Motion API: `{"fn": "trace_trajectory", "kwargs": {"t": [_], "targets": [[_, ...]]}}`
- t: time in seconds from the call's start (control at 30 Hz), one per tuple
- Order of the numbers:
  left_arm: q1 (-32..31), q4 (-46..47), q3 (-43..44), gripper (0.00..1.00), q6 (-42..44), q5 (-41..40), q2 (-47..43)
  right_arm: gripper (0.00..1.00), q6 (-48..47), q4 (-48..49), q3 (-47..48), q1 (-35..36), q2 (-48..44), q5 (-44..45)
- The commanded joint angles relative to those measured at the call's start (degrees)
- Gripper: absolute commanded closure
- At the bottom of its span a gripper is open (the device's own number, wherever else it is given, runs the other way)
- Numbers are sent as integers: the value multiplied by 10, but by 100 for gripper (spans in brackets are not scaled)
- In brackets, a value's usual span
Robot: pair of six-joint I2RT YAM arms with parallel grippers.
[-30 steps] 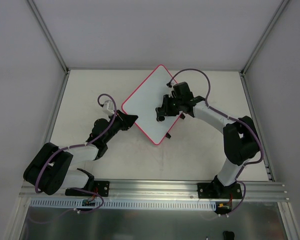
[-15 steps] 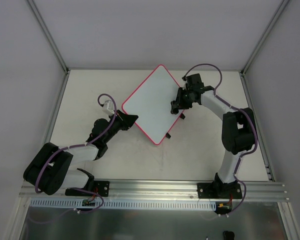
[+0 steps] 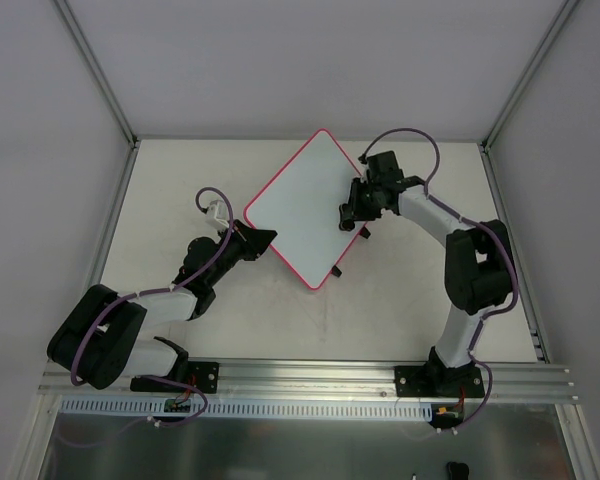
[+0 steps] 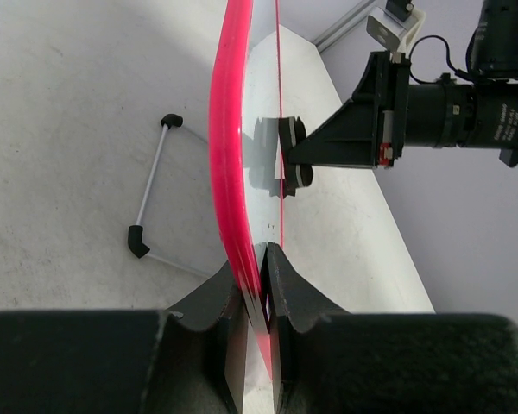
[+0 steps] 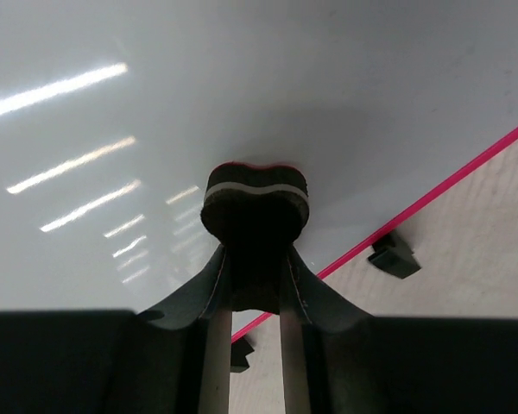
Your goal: Erase the whiteboard
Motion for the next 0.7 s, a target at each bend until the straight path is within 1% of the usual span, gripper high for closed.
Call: {"fn": "trace_trajectory", "kwargs": {"t": [0.0,0.2,0.37,0.43,0.53,0.67], "targets": [[-6,-3,10,100,41,5,8,100,7,20,-26,49,-54,3],[-6,-3,9,100,42,7,6,100,27,30,-39,130,-77,32],[-7,-3,9,100,42,7,5,100,55,38,-43,197,-78,56],[-6,-3,9,100,42,8,5,100,63,42,-47,211,-74,64],[-6,-3,8,100,42,9,4,100,79,72,-59,237,-69,59],[-6,-3,8,100,42,9,4,100,98,76,-70,255,-61,65]]}}
